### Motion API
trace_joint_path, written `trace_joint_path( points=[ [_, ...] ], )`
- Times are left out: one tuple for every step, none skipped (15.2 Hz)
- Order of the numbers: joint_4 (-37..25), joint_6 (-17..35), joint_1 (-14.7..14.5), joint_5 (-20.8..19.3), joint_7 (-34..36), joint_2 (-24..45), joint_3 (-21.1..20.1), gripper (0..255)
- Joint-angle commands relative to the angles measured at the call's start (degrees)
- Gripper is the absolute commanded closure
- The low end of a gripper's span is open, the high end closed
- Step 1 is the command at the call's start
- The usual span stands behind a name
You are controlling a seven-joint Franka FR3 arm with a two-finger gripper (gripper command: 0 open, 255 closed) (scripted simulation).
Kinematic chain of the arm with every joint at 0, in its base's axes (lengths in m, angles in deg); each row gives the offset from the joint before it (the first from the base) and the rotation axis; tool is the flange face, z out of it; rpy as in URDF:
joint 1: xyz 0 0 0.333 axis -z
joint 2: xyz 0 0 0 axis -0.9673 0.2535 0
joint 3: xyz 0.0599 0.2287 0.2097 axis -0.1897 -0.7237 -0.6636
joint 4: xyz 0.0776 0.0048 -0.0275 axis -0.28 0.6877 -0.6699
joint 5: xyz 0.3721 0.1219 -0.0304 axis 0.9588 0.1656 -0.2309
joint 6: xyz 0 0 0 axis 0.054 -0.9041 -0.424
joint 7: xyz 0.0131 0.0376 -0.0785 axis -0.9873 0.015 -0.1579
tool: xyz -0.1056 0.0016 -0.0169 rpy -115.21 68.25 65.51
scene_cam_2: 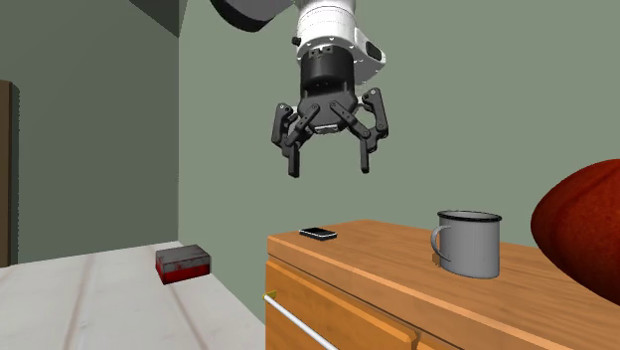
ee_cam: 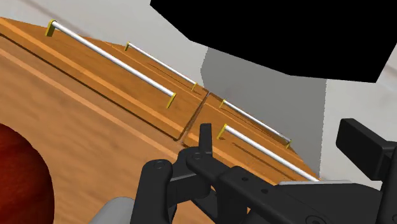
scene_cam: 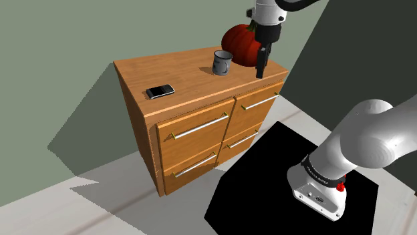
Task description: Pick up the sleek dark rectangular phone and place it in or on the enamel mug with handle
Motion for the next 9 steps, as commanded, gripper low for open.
trace_joint_path(
  points=[
    [-1.69,3.10,-0.84,0.25,-2.05,3.92,0.05,0],
    [-2.59,4.51,-1.18,0.35,-3.13,5.86,0.11,0],
    [-3.55,5.87,-1.52,0.46,-4.21,7.80,0.15,0],
    [-4.56,7.16,-1.85,0.60,-5.28,9.73,0.16,0],
    [-5.64,8.38,-2.19,0.74,-6.35,11.65,0.15,0],
    [-6.76,9.54,-2.51,0.91,-7.42,13.57,0.10,0],
    [-7.94,10.63,-2.83,1.09,-8.49,15.47,0.03,0],
    [-9.16,11.66,-3.14,1.28,-9.55,17.37,-0.07,0],
    [-10.44,12.63,-3.44,1.48,-10.61,19.25,-0.19,0]
  ],
)
